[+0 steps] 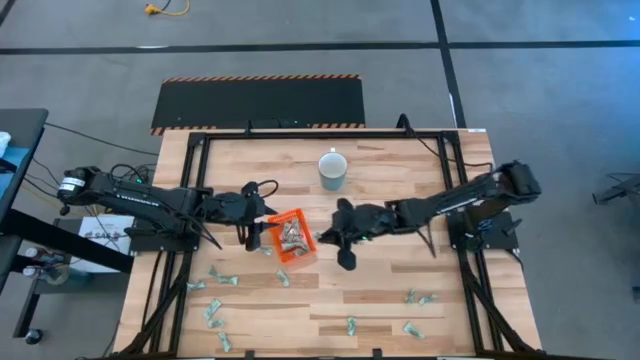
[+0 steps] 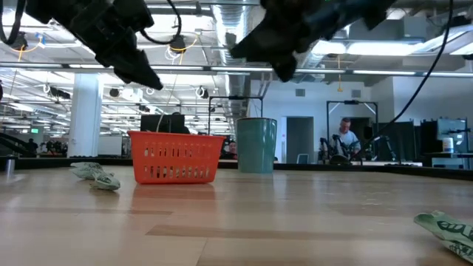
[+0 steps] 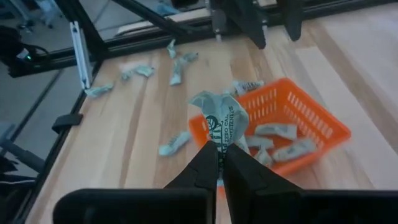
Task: Pick and place items into bin
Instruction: Put the green stevia packet into the orange bin
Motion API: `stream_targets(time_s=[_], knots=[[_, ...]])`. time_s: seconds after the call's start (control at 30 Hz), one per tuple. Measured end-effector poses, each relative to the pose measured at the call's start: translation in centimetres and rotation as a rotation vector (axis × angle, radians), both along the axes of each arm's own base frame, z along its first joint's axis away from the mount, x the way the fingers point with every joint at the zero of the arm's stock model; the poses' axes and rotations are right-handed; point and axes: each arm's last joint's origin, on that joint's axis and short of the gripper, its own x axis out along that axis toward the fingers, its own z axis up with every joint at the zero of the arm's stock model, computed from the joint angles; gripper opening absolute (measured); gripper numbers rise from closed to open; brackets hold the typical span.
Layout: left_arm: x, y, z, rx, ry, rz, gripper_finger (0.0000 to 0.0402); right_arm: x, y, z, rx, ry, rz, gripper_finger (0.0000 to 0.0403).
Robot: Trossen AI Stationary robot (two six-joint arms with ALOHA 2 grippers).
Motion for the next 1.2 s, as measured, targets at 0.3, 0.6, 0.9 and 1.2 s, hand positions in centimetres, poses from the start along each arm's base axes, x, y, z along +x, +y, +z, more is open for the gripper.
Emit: stream_targets(time_s=[0.3, 0.6, 0.9, 1.2], knots=[[-1.5, -0.1, -1.6, -0.173, 0.215, 0.084, 0.0142, 4.8, -2.1, -2.5, -0.021, 0.016, 0.071, 0.0012], [-2.8, 0.0, -2.7, -0.259, 0.385, 0.174, 0.0142, 7.2, -2.5, -2.6, -0.039, 0.014, 0.177, 0.0034], [-3.0, -0.2, -2.8, -0.221, 0.419, 0.054, 0.0142, 7.2, -3.5, -2.4, -0.019, 0.028, 0.205, 0.0103], [-2.4, -0.1, -3.3, -0.271, 0.424, 0.2, 0.0142, 5.5, -4.8, -0.9, -0.066, 0.139, 0.093, 0.0134]])
